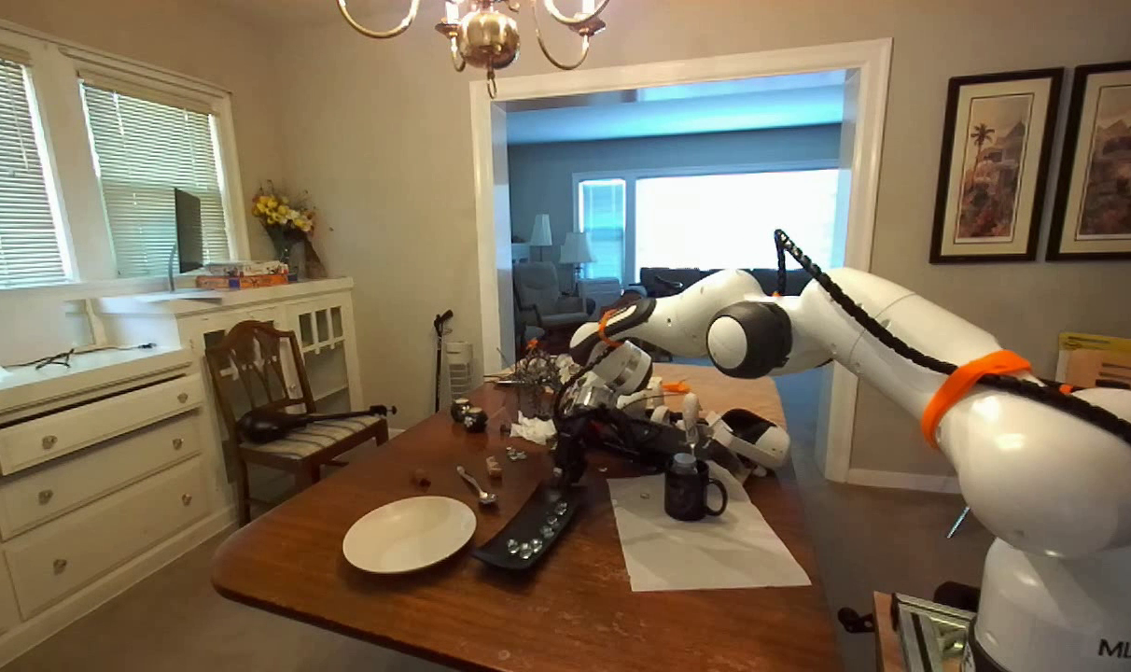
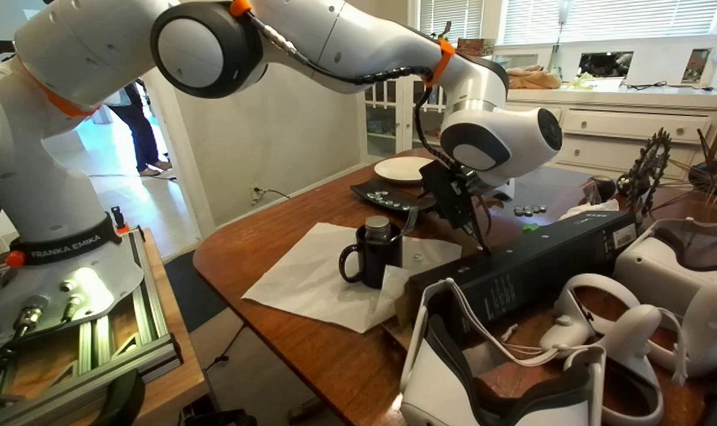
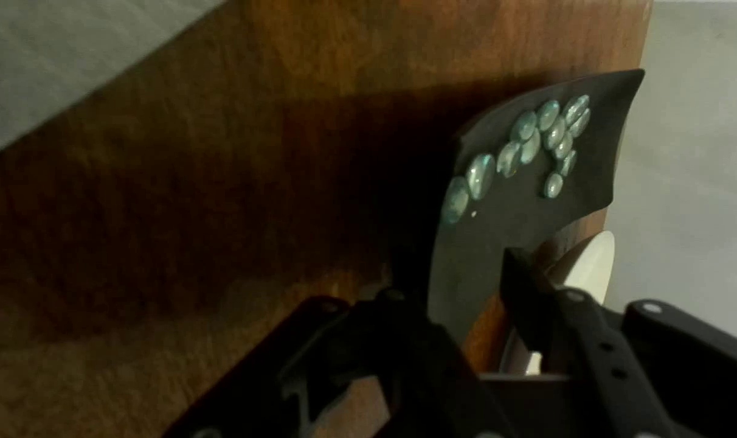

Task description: Pick up the black plate and pour it's contents in the bowl

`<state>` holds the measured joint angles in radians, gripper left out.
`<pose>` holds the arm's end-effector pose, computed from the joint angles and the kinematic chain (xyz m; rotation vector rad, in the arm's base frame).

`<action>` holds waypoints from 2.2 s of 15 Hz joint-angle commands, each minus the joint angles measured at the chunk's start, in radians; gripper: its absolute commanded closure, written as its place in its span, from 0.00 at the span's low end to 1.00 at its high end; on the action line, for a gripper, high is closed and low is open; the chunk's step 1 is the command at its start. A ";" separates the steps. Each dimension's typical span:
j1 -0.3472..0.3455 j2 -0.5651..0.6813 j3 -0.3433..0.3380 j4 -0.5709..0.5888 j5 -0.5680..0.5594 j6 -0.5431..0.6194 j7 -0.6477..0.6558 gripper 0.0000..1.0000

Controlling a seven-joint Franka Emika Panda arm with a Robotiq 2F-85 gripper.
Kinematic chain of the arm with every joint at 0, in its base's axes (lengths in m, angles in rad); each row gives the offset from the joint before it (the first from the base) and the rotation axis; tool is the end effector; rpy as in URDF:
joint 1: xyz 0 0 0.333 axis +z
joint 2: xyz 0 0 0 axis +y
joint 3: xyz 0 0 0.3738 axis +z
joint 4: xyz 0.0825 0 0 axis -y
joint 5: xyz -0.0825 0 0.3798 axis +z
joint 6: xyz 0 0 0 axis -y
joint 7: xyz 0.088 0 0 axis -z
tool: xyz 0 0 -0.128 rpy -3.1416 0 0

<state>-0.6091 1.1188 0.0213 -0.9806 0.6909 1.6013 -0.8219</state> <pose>0.6845 -0.3676 0.1737 -2.3048 -0.0254 -0.1052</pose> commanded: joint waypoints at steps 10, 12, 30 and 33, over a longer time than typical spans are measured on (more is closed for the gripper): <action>-0.042 0.050 0.042 0.066 0.027 -0.176 0.029 0.98; -0.039 0.033 0.034 0.050 0.029 -0.156 0.051 0.98; 0.012 -0.037 0.113 0.078 0.031 -0.062 0.064 0.92; 0.011 -0.034 0.109 0.078 0.030 -0.060 0.062 0.92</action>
<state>-0.5982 1.0849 0.1306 -0.9031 0.7212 1.5417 -0.7596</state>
